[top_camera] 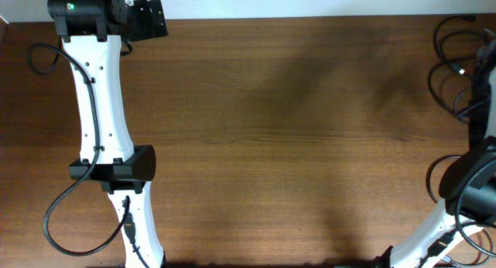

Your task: Untangle cables

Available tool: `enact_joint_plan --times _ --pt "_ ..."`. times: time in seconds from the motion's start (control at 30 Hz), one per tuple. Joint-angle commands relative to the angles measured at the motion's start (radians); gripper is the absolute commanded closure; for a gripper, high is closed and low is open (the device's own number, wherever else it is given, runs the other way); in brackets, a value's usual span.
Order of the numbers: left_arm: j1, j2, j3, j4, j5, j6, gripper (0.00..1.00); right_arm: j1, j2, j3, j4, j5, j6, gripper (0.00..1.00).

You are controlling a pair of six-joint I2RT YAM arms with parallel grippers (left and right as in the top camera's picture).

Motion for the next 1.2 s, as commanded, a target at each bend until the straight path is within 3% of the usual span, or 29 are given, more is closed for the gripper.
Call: enact_joint_plan --times 0.0,0.07,0.17,0.2,0.23,0.3,0.4,0.53,0.6,0.77,0.93,1.03,1.1,1.17 --pt "-0.002 -0.006 0.001 0.005 0.061 0.035 0.01 0.101 -0.016 -0.003 0.000 0.335 -0.032 0.01" --pt "-0.003 -0.006 0.001 0.018 0.061 0.035 0.01 0.190 -0.016 -0.003 0.049 0.383 -0.210 0.01" --pt "-0.015 -0.006 0.001 0.037 0.060 0.036 0.01 0.316 -0.016 -0.003 0.227 0.302 -0.687 0.01" --pt "-0.025 -0.006 0.001 0.040 0.060 0.041 0.01 0.374 -0.016 -0.003 0.341 0.194 -0.991 0.01" --pt "-0.029 -0.006 0.001 0.041 0.059 0.045 0.01 0.401 -0.016 -0.003 0.401 0.092 -1.166 0.01" --pt "-0.035 -0.006 0.001 0.041 0.059 0.066 0.01 0.455 -0.016 -0.003 0.514 -0.357 -1.638 0.01" --pt "-0.035 -0.006 0.001 0.034 0.059 0.069 0.01 0.454 -0.041 0.010 0.547 -0.830 -1.902 0.01" --pt "-0.035 -0.006 0.001 0.019 0.059 0.077 0.01 0.375 -0.142 0.029 0.562 -0.938 -1.904 0.01" --pt "-0.035 -0.006 0.001 0.020 0.059 0.077 0.01 0.338 -0.223 0.032 0.595 -0.937 -1.984 0.01" --pt "-0.035 -0.006 0.001 0.018 0.059 0.077 0.01 0.293 -0.365 0.032 1.080 -0.906 -1.986 0.01" --pt "-0.035 -0.006 0.001 0.012 0.059 0.077 0.01 0.249 -0.383 -0.010 0.961 -0.843 -1.986 0.01" --pt "-0.035 -0.006 0.001 -0.026 0.050 0.077 0.01 0.214 -0.494 -0.245 1.105 -0.828 -1.986 0.01" --pt "-0.035 -0.006 0.001 -0.034 0.048 0.077 0.01 0.212 -0.642 -0.541 1.313 -0.696 -1.987 0.01" --pt "-0.035 -0.006 0.001 -0.027 0.049 0.077 0.01 0.212 -0.720 -0.698 1.448 -0.628 -1.985 0.01"
